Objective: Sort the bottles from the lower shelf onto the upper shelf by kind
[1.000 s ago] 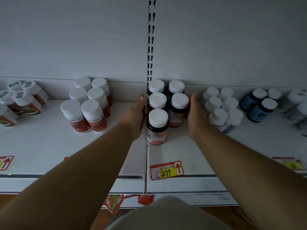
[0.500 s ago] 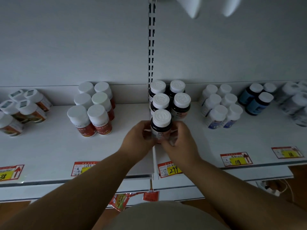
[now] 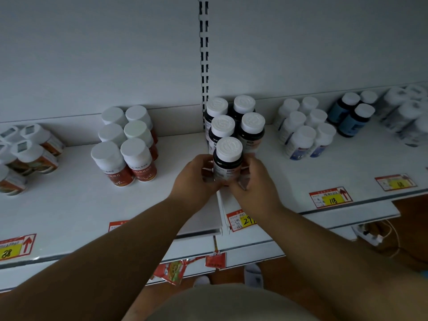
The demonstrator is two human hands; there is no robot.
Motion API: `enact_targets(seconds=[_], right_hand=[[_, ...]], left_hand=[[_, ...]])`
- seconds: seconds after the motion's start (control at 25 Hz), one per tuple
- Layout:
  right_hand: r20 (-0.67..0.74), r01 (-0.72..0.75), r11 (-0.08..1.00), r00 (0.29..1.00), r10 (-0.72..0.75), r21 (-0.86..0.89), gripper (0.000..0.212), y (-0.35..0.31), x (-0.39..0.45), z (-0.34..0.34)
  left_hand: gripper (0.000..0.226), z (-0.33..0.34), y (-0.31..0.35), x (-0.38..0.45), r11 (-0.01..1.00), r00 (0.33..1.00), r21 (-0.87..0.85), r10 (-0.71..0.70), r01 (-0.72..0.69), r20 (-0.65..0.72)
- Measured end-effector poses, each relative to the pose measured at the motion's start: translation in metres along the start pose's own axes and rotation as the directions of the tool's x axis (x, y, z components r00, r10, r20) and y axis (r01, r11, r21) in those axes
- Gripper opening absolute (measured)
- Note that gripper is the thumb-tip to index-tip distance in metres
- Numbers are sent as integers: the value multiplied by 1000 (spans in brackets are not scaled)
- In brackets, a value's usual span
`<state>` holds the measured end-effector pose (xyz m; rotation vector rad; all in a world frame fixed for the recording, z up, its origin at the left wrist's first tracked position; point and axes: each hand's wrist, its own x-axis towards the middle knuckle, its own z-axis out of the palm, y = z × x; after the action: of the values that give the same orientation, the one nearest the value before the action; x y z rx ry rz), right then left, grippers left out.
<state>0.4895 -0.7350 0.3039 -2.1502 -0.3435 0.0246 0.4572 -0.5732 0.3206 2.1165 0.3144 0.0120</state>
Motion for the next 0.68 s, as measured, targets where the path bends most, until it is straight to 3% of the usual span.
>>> enact_targets(seconds=[0.16,0.36,0.48,0.68], right_hand=[[-34,-35,999,999,36,15,55,-1,-15,-6],[-1,1,1000,1000,-1,-9,46,0,-30,-36],[9,35,999,999,-35,-1,43,9,-38,-65],[38,51,999,998,-52,18,42,41,-47,-130]], left_hand=[[55,-5,-4,-22,1000,996,-2,-19,19,-82],[40,11,13,-74,998,990,44,46,-41,-130],[42,37,37,-87,993,984,46,116,-111,-132],[40,106,84,-95,994,984,-84,56,-71,-170]])
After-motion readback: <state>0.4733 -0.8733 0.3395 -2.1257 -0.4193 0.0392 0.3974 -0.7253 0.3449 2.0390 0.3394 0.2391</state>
